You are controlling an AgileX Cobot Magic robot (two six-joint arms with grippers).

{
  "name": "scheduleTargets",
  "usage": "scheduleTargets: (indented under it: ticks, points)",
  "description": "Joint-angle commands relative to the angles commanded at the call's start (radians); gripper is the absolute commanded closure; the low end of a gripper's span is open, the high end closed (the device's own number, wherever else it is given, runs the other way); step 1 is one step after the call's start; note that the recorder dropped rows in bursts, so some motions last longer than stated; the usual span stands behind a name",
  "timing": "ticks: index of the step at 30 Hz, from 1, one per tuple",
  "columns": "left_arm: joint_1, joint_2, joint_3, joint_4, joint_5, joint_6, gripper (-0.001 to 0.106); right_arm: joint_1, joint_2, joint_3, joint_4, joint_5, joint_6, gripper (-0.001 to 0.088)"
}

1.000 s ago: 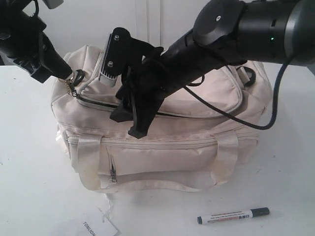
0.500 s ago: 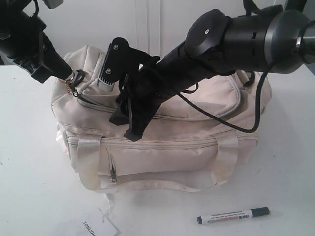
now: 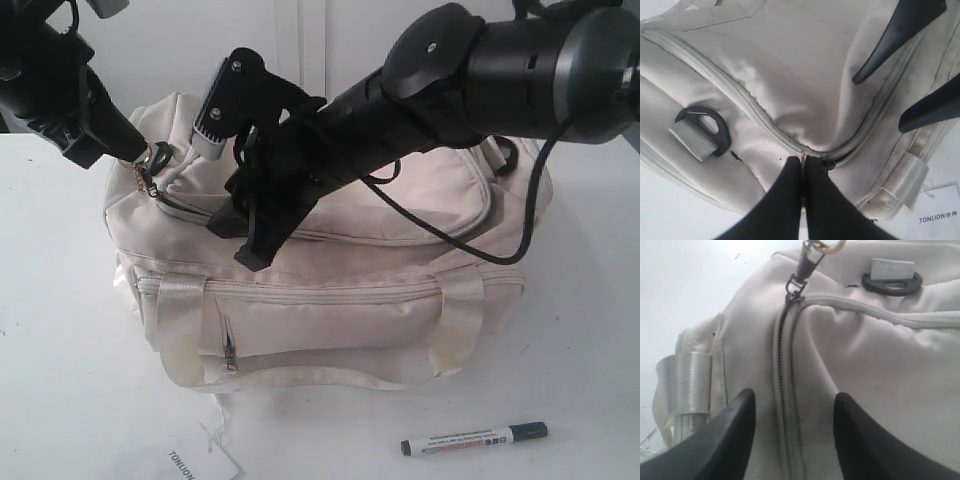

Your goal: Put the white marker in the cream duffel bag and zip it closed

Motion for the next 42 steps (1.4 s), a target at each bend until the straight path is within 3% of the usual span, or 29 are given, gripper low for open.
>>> scheduleTargets:
  ticks: [7,11,14,16,29,42]
  points:
    - [0.000,0.000,0.000,-0.015,0.008,0.000,0.105,0.008,0.012,0.000,0.000,-0.050,0.003,0.0432]
    - [0.000,0.000,0.000,-0.015,0.008,0.000,0.105,0.008,0.012,0.000,0.000,-0.023,0.005,0.0616]
    - [0.000,0.002,0.000,-0.014,0.008,0.000,0.105,0.008,0.012,0.000,0.000,-0.022,0.005,0.0802]
    - [0.000,0.002,0.000,-0.014,0.011,0.000,0.105,0.008,0.010,0.000,0.000,-0.022,0.007,0.0868]
    - [0.000,0.004,0.000,0.076,0.004,0.005,0.105,0.008,-0.046,0.000,0.000,0.007,0.007,0.0868]
    - [0.000,0.075,0.000,0.102,-0.105,0.005,0.105,0.008,-0.063,0.000,-0.002,0.025,0.007,0.0868]
